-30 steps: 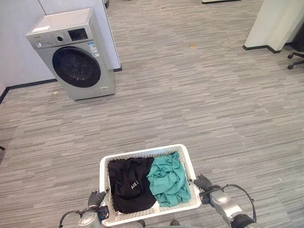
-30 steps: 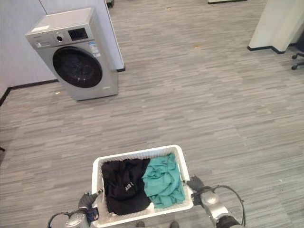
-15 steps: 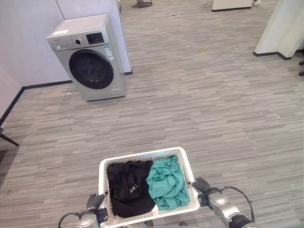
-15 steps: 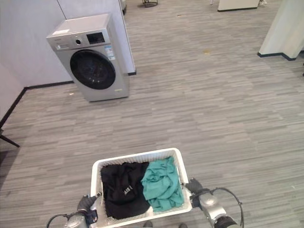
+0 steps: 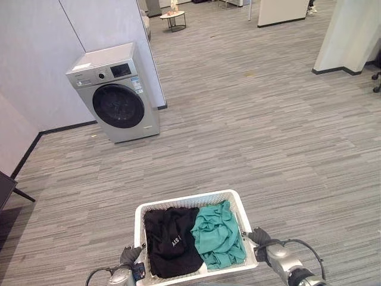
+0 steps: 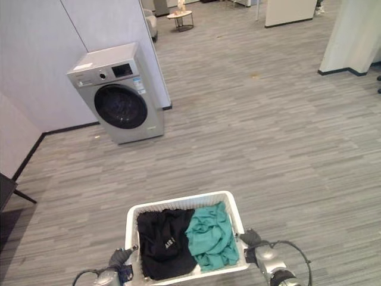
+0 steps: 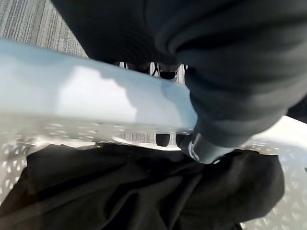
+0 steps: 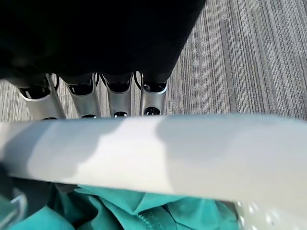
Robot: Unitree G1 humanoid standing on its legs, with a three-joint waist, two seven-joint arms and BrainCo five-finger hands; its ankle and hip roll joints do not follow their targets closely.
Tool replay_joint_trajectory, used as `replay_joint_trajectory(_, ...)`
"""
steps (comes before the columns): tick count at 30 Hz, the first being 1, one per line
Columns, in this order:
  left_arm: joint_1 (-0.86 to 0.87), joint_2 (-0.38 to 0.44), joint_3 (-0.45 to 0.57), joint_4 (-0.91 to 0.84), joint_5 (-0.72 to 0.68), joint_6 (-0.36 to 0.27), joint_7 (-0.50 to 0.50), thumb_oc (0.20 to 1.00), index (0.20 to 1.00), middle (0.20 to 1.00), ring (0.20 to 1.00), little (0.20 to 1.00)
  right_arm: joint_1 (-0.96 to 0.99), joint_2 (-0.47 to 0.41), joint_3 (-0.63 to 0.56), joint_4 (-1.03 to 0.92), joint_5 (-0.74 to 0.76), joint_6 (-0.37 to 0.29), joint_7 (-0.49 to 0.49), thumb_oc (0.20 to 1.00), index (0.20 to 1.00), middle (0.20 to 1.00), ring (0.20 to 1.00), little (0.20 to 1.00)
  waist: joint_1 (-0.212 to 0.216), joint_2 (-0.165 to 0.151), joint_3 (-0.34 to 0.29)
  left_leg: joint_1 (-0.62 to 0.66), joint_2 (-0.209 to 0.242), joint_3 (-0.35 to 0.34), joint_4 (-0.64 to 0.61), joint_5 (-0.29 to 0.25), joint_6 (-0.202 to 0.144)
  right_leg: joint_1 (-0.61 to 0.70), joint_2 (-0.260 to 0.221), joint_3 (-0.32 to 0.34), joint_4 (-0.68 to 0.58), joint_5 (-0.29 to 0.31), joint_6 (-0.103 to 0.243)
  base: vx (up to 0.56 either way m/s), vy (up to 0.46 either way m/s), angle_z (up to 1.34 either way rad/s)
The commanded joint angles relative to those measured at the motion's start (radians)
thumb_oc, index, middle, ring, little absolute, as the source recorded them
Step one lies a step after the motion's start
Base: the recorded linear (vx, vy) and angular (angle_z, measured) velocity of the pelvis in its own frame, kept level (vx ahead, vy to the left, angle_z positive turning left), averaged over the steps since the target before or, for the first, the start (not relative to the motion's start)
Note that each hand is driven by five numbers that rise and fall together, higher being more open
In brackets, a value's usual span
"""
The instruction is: Grab the laundry basket,head to the washer,open it,put in the laundry and shut it.
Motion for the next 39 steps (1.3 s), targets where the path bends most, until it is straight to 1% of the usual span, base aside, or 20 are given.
replay_joint_trajectory(1, 0.067, 0.028, 0.008, 0.020, -0.069, -0.019, -0.080, 0.200, 0.200, 0.200, 0.200, 0.200, -0.046, 0.031, 0.001, 0.019, 0.120, -0.042, 0.012, 0.200, 0.200, 0.200, 0.200, 0.200, 0.055, -0.105, -0.030, -0.051, -0.103, -0.144, -0.047, 0.076, 0.024, 0.004, -0.056, 0.017, 0.004, -0.054, 0.055, 0.04, -0.113, 0.12)
replay_joint_trajectory(3, 0.058, 0.032, 0.004, 0.024, -0.069, -0.020, -0.079, 0.200, 0.200, 0.200, 0.200, 0.200, -0.048, 0.031, 0.006, 0.015, 0.122, -0.042, 0.011, 0.200, 0.200, 0.200, 0.200, 0.200, 0.055, -0.109, -0.023, -0.061, -0.103, -0.146, -0.034, 0.079, 0.017, 0.004, -0.053, 0.012, 0.005, -0.056, 0.052, -0.02, -0.072, 0.22)
replay_joint_trajectory(4, 0.029, 0.044, -0.007, 0.026, -0.055, -0.016, -0.076, 0.200, 0.200, 0.200, 0.200, 0.200, -0.046, 0.019, 0.000, 0.000, 0.127, -0.046, 0.004, 0.200, 0.200, 0.200, 0.200, 0.200, 0.042, -0.126, 0.006, -0.109, -0.103, -0.090, 0.034, 0.078, -0.003, 0.006, -0.062, -0.016, -0.003, -0.053, 0.053, -0.11, -0.023, 0.22)
replay_joint_trajectory(5, 0.011, 0.051, -0.016, 0.016, -0.043, -0.016, -0.073, 0.200, 0.200, 0.200, 0.200, 0.200, -0.046, -0.001, -0.011, -0.016, 0.128, -0.052, 0.000, 0.200, 0.200, 0.200, 0.200, 0.200, 0.018, -0.138, 0.025, -0.136, -0.076, 0.028, 0.080, 0.071, -0.013, 0.011, -0.076, -0.044, -0.006, -0.050, 0.058, -0.16, -0.004, 0.27)
replay_joint_trajectory(6, -0.004, 0.056, -0.018, -0.002, -0.033, -0.017, -0.070, 0.200, 0.200, 0.200, 0.200, 0.200, -0.047, -0.022, -0.027, -0.031, 0.131, -0.052, -0.007, 0.200, 0.200, 0.200, 0.200, 0.200, -0.007, -0.154, 0.038, -0.148, -0.029, 0.148, 0.107, 0.061, -0.018, 0.009, -0.092, -0.065, -0.004, -0.046, 0.062, -0.10, 0.030, 0.52)
replay_joint_trajectory(7, -0.005, 0.056, -0.018, -0.002, -0.033, -0.017, -0.070, 0.200, 0.200, 0.200, 0.200, 0.200, -0.048, -0.022, -0.027, -0.031, 0.131, -0.052, -0.007, 0.200, 0.200, 0.200, 0.200, 0.200, -0.007, -0.155, 0.036, -0.152, -0.029, 0.148, 0.108, 0.063, -0.018, 0.006, -0.093, -0.065, -0.004, -0.045, 0.062, -0.04, 0.033, 0.97)
replay_joint_trajectory(8, -0.011, 0.054, -0.017, -0.009, -0.027, -0.018, -0.070, 0.200, 0.200, 0.200, 0.200, 0.200, -0.048, -0.026, -0.033, -0.033, 0.136, -0.048, -0.007, 0.200, 0.200, 0.200, 0.200, 0.200, -0.006, -0.156, 0.037, -0.143, -0.015, 0.151, 0.089, 0.057, -0.022, 0.009, -0.096, -0.072, -0.007, -0.045, 0.062, 0.02, 0.023, 1.03)
replay_joint_trajectory(9, -0.013, 0.053, -0.017, -0.018, -0.030, -0.022, -0.066, 0.200, 0.200, 0.200, 0.200, 0.200, -0.060, -0.028, -0.034, -0.028, 0.141, -0.048, -0.007, 0.200, 0.200, 0.200, 0.200, 0.200, 0.004, -0.150, 0.032, -0.137, -0.007, 0.099, 0.050, 0.065, -0.028, 0.013, -0.091, -0.067, -0.014, -0.049, 0.064, 0.03, 0.033, 0.79)
replay_joint_trajectory(10, -0.013, 0.050, -0.019, -0.022, -0.035, -0.021, -0.069, 0.200, 0.200, 0.200, 0.200, 0.200, -0.064, -0.031, -0.036, -0.040, 0.144, -0.047, -0.010, 0.200, 0.200, 0.200, 0.200, 0.200, 0.004, -0.146, 0.030, -0.142, 0.001, 0.076, 0.037, 0.080, -0.035, 0.013, -0.088, -0.059, -0.011, -0.051, 0.064, 0.03, 0.036, 0.30)
replay_joint_trajectory(11, -0.013, 0.052, -0.016, -0.018, -0.040, -0.021, -0.067, 0.200, 0.200, 0.200, 0.200, 0.200, -0.070, -0.028, -0.042, -0.036, 0.148, -0.043, -0.013, 0.200, 0.200, 0.200, 0.200, 0.200, 0.004, -0.139, 0.024, -0.121, -0.001, 0.057, -0.002, 0.076, -0.032, 0.012, -0.086, -0.056, -0.009, -0.050, 0.070, 0.06, 0.047, 0.00)
replay_joint_trajectory(12, -0.015, 0.049, -0.018, 0.011, -0.034, -0.017, -0.069, 0.200, 0.200, 0.200, 0.200, 0.200, -0.068, -0.015, -0.057, 0.000, 0.151, -0.046, -0.018, 0.200, 0.200, 0.200, 0.200, 0.200, -0.006, -0.132, 0.007, -0.091, 0.007, 0.052, -0.056, 0.080, -0.024, 0.019, -0.081, -0.052, -0.017, -0.043, 0.071, 0.06, 0.058, -0.18)
replay_joint_trajectory(13, -0.014, 0.047, -0.021, 0.011, -0.040, -0.017, -0.068, 0.200, 0.200, 0.200, 0.200, 0.200, -0.068, -0.005, -0.060, 0.012, 0.144, -0.046, -0.026, 0.200, 0.200, 0.200, 0.200, 0.200, -0.007, -0.131, 0.001, -0.083, 0.002, 0.043, -0.062, 0.080, -0.021, 0.018, -0.084, -0.050, -0.022, -0.038, 0.072, 0.05, 0.065, -0.23)
replay_joint_trajectory(15, -0.004, 0.049, -0.018, 0.001, -0.057, -0.018, -0.075, 0.200, 0.200, 0.200, 0.200, 0.200, -0.058, 0.000, -0.064, 0.012, 0.147, -0.044, -0.023, 0.200, 0.200, 0.200, 0.200, 0.200, -0.010, -0.129, -0.013, -0.079, 0.000, 0.049, -0.069, 0.079, -0.014, 0.017, -0.086, -0.047, -0.028, -0.033, 0.073, 0.02, 0.067, -0.15)
replay_joint_trajectory(18, -0.001, 0.051, -0.014, 0.010, -0.055, -0.017, -0.075, 0.200, 0.200, 0.200, 0.200, 0.200, -0.055, 0.006, -0.056, 0.027, 0.139, -0.046, -0.018, 0.200, 0.200, 0.200, 0.200, 0.200, -0.002, -0.130, -0.020, -0.072, -0.002, 0.055, -0.069, 0.073, -0.007, 0.014, -0.091, -0.044, -0.030, -0.029, 0.076, 0.01, 0.046, -0.30)
replay_joint_trajectory(19, -0.002, 0.050, -0.014, 0.031, -0.053, -0.017, -0.073, 0.200, 0.200, 0.200, 0.200, 0.200, -0.051, 0.019, -0.046, 0.034, 0.130, -0.044, -0.018, 0.200, 0.200, 0.200, 0.200, 0.200, 0.005, -0.133, -0.023, -0.064, -0.003, 0.056, -0.069, 0.066, -0.003, 0.017, -0.093, -0.036, -0.031, -0.028, 0.077, 0.01, 0.037, -0.22)
replay_joint_trajectory(22, 0.004, 0.050, -0.017, 0.034, -0.060, -0.019, -0.071, 0.200, 0.200, 0.200, 0.200, 0.200, -0.038, 0.030, -0.043, 0.017, 0.136, -0.046, -0.016, 0.200, 0.200, 0.200, 0.200, 0.200, 0.005, -0.140, -0.028, -0.059, -0.003, 0.062, -0.069, 0.062, 0.000, 0.021, -0.094, -0.028, -0.031, -0.027, 0.079, 0.00, 0.037, -0.17)
replay_joint_trajectory(27, -0.001, 0.051, -0.018, 0.018, -0.065, -0.019, -0.061, 0.200, 0.200, 0.200, 0.200, 0.200, -0.038, 0.039, -0.046, 0.009, 0.145, -0.051, -0.031, 0.200, 0.200, 0.200, 0.200, 0.200, 0.005, -0.147, -0.033, -0.059, -0.004, 0.056, -0.069, 0.062, 0.002, 0.025, -0.099, -0.037, -0.030, -0.024, 0.082, -0.02, 0.017, 0.01)
replay_joint_trajectory(31, -0.003, 0.050, -0.020, -0.014, -0.076, -0.021, -0.059, 0.200, 0.200, 0.200, 0.200, 0.200, -0.042, 0.053, -0.045, 0.017, 0.151, -0.050, -0.034, 0.200, 0.200, 0.200, 0.200, 0.200, 0.017, -0.152, -0.046, -0.052, -0.015, 0.047, -0.069, 0.054, 0.013, 0.030, -0.110, -0.038, -0.029, -0.021, 0.091, -0.03, 0.035, -0.03)
replay_joint_trajectory(39, 0.003, 0.053, -0.015, -0.001, -0.076, -0.017, -0.058, 0.200, 0.200, 0.200, 0.200, 0.200, -0.053, 0.076, -0.013, 0.011, 0.143, -0.046, -0.026, 0.200, 0.200, 0.200, 0.200, 0.200, 0.038, -0.159, -0.053, -0.057, -0.024, 0.028, -0.069, 0.056, 0.020, 0.030, -0.116, -0.048, -0.025, -0.019, 0.092, -0.02, 0.011, -0.01)
